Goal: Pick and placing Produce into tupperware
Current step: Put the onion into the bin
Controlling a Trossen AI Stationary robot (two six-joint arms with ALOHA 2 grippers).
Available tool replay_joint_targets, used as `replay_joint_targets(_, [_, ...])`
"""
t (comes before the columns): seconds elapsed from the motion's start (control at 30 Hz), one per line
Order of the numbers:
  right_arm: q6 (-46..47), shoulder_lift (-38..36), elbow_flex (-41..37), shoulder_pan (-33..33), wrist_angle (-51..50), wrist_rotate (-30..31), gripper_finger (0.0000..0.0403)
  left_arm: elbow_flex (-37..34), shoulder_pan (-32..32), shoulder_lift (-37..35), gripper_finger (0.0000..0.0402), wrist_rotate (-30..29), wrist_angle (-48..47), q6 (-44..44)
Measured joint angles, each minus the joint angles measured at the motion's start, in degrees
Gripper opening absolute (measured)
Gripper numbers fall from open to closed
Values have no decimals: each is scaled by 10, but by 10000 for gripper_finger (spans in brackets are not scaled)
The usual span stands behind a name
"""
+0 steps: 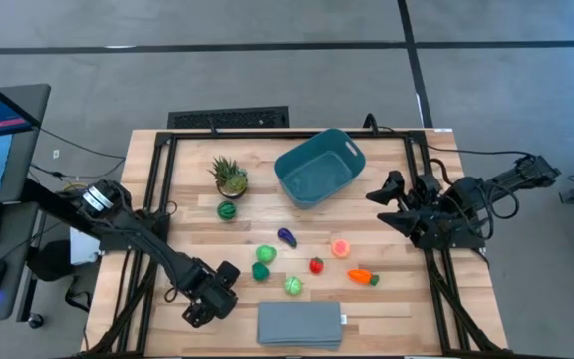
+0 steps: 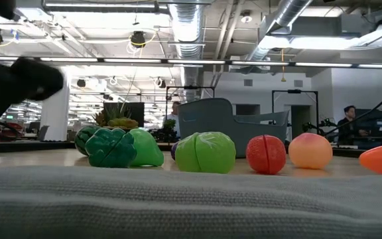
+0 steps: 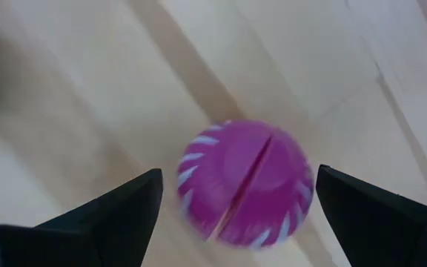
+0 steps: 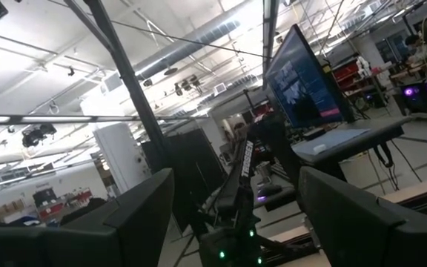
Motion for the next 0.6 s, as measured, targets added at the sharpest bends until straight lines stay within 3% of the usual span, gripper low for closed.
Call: replay_joint_targets(0.6, [4, -3, 0, 0, -12, 0, 313, 5, -3, 25, 291, -7, 2, 16])
